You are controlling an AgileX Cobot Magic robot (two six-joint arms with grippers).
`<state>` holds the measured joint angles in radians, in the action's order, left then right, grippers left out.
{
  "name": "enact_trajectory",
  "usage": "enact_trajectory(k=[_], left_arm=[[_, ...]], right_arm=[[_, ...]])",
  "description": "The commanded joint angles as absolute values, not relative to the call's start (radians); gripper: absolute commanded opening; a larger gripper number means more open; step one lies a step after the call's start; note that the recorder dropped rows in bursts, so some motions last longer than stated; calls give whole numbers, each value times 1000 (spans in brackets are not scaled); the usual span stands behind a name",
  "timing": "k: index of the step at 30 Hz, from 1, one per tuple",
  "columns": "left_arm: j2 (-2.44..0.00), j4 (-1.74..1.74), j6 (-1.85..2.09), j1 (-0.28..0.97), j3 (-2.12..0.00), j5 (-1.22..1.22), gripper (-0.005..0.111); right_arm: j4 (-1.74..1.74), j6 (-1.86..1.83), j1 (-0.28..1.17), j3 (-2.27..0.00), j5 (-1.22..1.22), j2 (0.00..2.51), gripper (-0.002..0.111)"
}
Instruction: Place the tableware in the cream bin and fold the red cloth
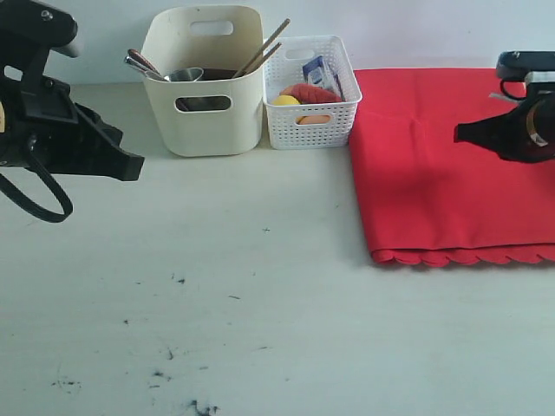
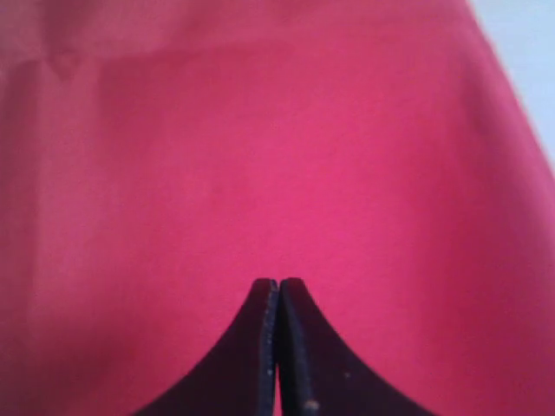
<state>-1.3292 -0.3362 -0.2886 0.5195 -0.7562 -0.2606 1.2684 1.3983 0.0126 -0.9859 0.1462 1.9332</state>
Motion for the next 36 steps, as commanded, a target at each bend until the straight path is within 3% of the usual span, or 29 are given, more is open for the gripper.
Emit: enact_trajectory(k=[1,10,18,27,36], left_arm=[[-1319,-331,-292,520,-754,-260,3],[-1319,-331,-294,520,-754,-257,3],[-1319,-331,-292,520,-754,-237,3],[-1295,-345,-294,518,-714,-176,3],[-1009,-338,-401,518,-462,57,3]], right_arm=[[1270,1388,10,-1003,80,2034,0],[1270,1388,10,-1166,0,2186,0],[1263,1388,10,-1217,56,2159,0],[1263,1388,10,-1069,53,1849,0],[1220,1398,12,-808,-40,1389,0]])
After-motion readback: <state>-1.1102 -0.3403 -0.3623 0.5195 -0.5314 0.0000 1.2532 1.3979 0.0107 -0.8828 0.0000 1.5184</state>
